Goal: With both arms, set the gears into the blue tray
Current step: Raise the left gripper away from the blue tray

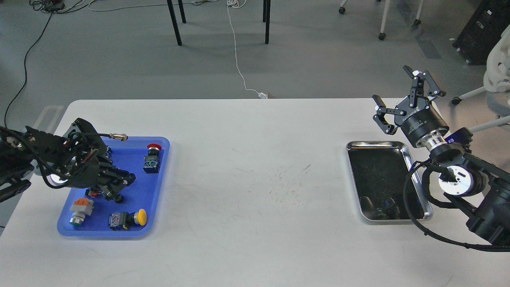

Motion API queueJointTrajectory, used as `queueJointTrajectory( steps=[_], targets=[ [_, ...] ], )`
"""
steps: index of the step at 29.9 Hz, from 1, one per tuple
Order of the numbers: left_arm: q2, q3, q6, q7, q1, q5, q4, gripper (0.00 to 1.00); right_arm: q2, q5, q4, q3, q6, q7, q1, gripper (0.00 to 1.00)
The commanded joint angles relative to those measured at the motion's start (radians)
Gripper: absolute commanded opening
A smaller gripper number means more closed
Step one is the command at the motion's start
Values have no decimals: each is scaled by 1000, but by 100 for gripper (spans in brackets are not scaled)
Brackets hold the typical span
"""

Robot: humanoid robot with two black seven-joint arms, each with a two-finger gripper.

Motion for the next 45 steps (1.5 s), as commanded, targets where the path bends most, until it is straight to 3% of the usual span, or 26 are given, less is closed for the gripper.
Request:
queueJointTrajectory(
  steps=[1, 8, 9, 12, 16, 20, 25, 34, 39, 45],
  targets=[
    [-32, -2, 0, 0, 8, 1, 45, 19, -6, 0, 2, 2, 1, 0, -7, 98],
    [-63, -20, 4, 0, 19, -2, 103, 40, -11, 0, -1, 12, 1, 0, -9, 98],
    [-66, -23, 7, 0, 21, -2, 112, 47, -11, 0, -1, 12, 1, 0, -9, 99],
    [-80, -29, 30, 0, 47, -8, 133, 86, -8, 0, -3, 14, 0, 0, -10, 98],
    [-80, -98, 49, 0, 60, -12, 129, 92, -4, -1, -6, 12, 0, 0, -18, 99],
    [-100, -265, 49, 0, 88, -112, 125, 95, 3, -1, -9, 14, -2, 0, -14, 99],
    [-192, -465, 73, 0, 172, -510, 97, 98, 28, -3, -8, 15, 0, 0, -10, 99],
    [-364, -700, 238, 0, 324, -1227, 65, 98, 8, -8, -9, 0, 9, 0, 14, 99],
    [-451, -845, 176, 1, 373, -1474, 62, 98, 23, -8, -8, 8, 10, 0, 31, 99],
    [-534, -1013, 21, 123, 522, -1543, 62, 98, 52, -8, -4, 14, 7, 0, 31, 99]
  ],
)
